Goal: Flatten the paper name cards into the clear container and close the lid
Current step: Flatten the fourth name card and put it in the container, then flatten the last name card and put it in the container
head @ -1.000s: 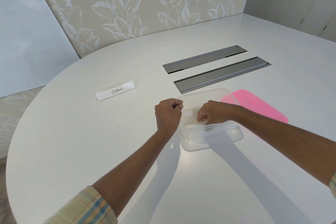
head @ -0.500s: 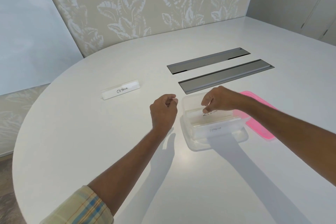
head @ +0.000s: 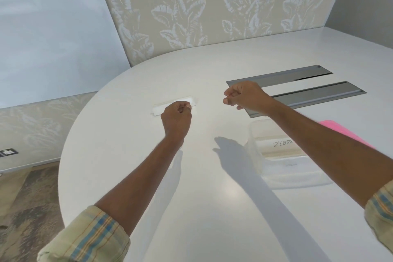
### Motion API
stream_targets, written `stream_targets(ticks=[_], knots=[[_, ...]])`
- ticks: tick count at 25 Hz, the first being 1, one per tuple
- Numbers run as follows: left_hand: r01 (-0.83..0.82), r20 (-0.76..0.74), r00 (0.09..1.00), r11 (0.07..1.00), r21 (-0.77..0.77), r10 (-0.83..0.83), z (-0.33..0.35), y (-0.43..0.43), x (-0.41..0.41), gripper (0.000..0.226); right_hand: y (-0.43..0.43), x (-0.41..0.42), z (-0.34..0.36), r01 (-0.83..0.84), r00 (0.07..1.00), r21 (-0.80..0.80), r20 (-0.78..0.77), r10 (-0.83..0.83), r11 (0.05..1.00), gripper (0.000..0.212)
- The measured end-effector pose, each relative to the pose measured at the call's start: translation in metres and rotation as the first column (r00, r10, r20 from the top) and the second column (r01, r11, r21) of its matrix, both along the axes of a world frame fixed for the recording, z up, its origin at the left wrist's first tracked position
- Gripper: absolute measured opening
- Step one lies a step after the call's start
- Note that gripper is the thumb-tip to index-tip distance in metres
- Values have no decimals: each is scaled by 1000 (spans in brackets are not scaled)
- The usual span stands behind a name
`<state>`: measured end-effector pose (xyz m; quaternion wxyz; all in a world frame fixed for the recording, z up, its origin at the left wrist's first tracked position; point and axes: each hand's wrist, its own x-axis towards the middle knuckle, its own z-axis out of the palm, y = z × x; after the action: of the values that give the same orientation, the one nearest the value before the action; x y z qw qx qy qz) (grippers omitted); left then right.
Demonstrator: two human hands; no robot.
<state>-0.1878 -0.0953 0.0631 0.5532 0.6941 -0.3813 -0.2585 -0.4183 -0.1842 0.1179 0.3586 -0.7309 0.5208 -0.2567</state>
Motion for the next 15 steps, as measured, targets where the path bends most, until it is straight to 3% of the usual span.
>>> stream_targets(ticks=[8, 15], knots=[[-167, 0, 986, 982, 91, 168, -19, -36, 111, 15, -54, 103, -34, 25, 992, 146, 121, -43, 989, 33], [-222, -62, 970, 959, 174, 235, -64, -81, 166, 17, -114, 149, -83, 111, 993, 195, 13, -116, 975, 44]])
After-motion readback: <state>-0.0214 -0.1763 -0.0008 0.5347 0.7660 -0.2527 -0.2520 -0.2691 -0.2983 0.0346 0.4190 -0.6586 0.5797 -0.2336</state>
